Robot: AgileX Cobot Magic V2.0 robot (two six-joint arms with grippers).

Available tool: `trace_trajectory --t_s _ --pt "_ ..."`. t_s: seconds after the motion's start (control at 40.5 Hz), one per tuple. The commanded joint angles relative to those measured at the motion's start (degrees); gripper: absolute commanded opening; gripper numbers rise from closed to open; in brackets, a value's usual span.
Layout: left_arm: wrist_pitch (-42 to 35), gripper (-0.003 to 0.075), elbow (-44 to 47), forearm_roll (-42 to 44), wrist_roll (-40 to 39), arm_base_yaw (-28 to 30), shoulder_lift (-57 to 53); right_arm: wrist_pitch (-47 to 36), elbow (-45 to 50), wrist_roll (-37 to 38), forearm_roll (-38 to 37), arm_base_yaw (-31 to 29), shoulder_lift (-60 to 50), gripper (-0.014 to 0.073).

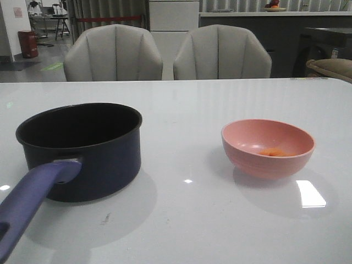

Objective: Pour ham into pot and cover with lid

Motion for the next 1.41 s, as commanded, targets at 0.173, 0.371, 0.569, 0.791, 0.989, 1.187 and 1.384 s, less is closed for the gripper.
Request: trace_trajectory --t_s 0.173,0.371,0.569,0.791,0.989,1.187,1.384 --pt "-5.1 0.0565 -1.5 -0.6 0.0 -0.5 0.7 -3.2 -2.6 -0.3 0.3 -0.1 8.2 0.0204" --pt "-4.6 0.0565 -1.5 -0.6 0.0 -0.5 0.7 -2.2 -5.5 -0.3 2.8 -0.1 19.6 0.0437" --pt "-4.9 0.0565 -1.5 -0.6 0.0 -0.5 0.7 2.8 -13.3 -0.4 11.4 0.0 34.8 0.0456" --pt "-4.7 0.0565 -1.5 -0.6 0.0 -0.5 0.7 11.9 -26.3 -0.9 12.3 0.1 52.8 0.0456" --pt "-4.6 0.0565 -1.5 -0.6 0.0 -0.5 0.7 13.3 -37.0 -1.3 12.3 4.1 64.7 0.0456" --pt "-4.6 0.0565 -1.4 -0.6 0.0 -0.5 0.7 15.0 -45.0 -1.3 12.0 5.2 75.5 0.0456" --pt "-4.6 0.0565 -1.4 -0.6 0.0 -0.5 0.7 15.6 -47.7 -1.3 11.6 4.8 82.1 0.0456"
